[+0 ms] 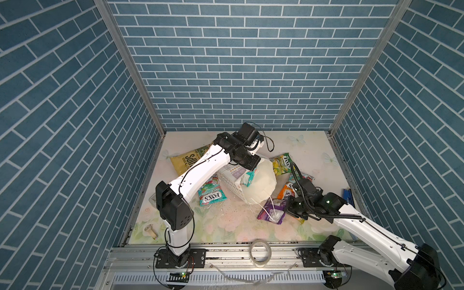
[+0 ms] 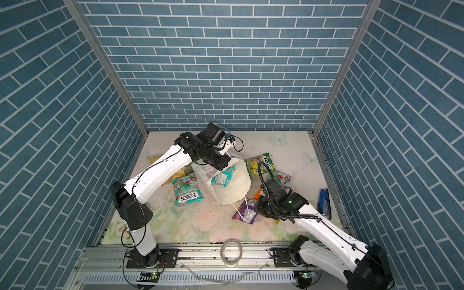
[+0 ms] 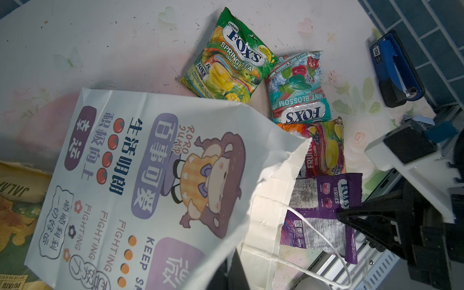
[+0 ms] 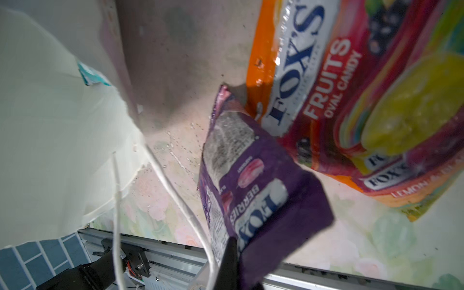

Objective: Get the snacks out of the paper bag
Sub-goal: 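Lower the purple packet onto the table and open the right gripper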

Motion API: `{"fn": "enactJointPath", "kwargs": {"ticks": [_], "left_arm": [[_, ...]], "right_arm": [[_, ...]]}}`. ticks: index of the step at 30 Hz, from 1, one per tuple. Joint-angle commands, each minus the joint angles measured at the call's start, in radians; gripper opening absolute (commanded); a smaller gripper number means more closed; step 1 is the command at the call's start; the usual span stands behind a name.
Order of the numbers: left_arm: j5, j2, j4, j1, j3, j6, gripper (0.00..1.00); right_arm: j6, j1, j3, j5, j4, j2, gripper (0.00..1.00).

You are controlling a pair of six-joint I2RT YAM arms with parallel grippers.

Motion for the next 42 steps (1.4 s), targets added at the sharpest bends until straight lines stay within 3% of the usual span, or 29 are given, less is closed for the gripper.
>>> {"fn": "enactJointPath", "kwargs": {"ticks": [1,5,20,27,32,37,42], "left_arm": [[-0.003,-0.01,-0.017,0.007,0.034,0.003,0.0],[-0.001,-0.008,-0.016,0.007,0.042,0.003,0.0],[-0.011,0.007,-0.031,0.009,0.068,0.009,0.0],[-0.008,0.016,-0.032,0.019,0.073,0.008,0.0],[-0.007,0.022,-0.031,0.024,0.075,0.008,0.0],[-0.003,0.028,-0.027,0.026,0.076,0.009,0.0],[-0.003,0.029,-0.026,0.026,0.078,0.013,0.0]], "right_arm": [[0.079,-0.006,-0.036,-0.028,-0.007,-0.068,0.0],[0.088,-0.01,-0.078,-0.048,0.006,-0.059,0.0],[0.184,-0.007,-0.135,-0.227,0.659,0.373,0.0],[0.209,0.001,-0.126,-0.315,0.818,0.463,0.0],[0.201,0.001,-0.135,-0.33,0.787,0.424,0.11],[0.152,-0.014,-0.125,-0.244,0.549,0.287,0.22],[0.102,-0.048,-0.088,-0.162,0.301,0.147,0.24]]}}
